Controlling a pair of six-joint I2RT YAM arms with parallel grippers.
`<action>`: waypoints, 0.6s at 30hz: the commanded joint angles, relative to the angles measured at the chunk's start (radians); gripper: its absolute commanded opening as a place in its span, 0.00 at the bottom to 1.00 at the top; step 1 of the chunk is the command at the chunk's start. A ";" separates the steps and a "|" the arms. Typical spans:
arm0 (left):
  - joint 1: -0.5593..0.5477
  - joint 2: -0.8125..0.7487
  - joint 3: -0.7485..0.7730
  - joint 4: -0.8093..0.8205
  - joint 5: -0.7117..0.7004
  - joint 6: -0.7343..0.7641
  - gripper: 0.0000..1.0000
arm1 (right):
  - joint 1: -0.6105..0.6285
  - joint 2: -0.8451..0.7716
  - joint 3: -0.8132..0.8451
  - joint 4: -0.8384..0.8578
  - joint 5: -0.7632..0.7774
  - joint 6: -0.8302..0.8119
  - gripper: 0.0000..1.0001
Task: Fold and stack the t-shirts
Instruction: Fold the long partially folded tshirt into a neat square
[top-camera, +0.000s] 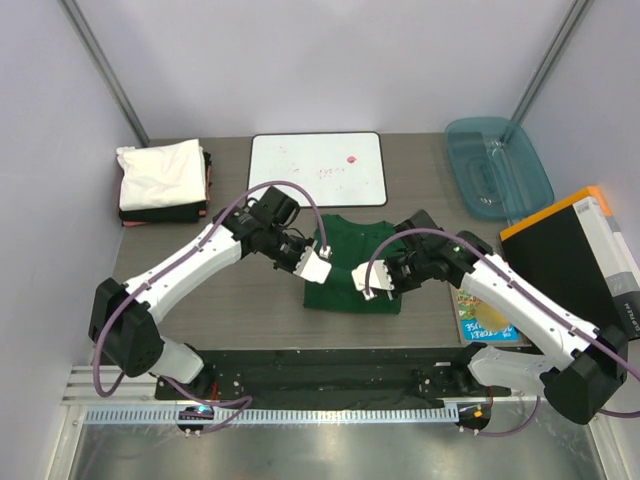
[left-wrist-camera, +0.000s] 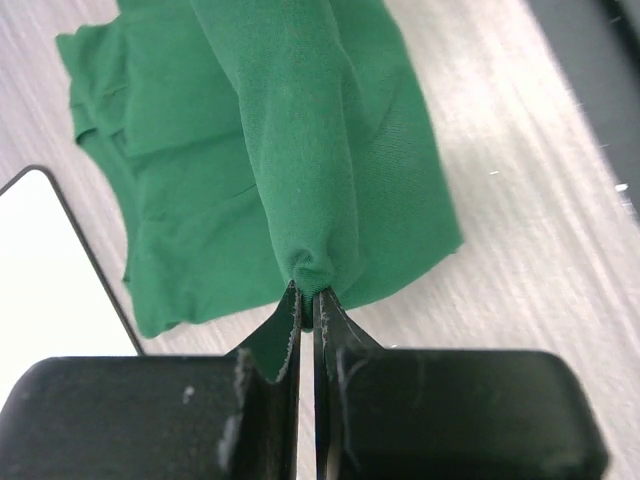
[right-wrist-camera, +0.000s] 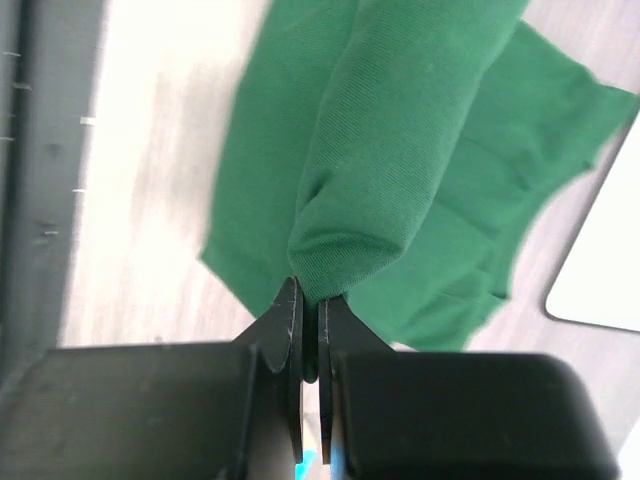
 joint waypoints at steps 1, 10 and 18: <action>0.026 0.030 0.050 0.077 0.012 0.033 0.00 | -0.024 0.012 0.026 0.125 0.077 -0.037 0.01; 0.077 0.123 0.120 0.152 0.017 0.046 0.00 | -0.132 0.102 0.045 0.225 0.075 -0.082 0.01; 0.115 0.257 0.246 0.174 0.041 0.056 0.00 | -0.202 0.179 0.038 0.329 0.074 -0.107 0.01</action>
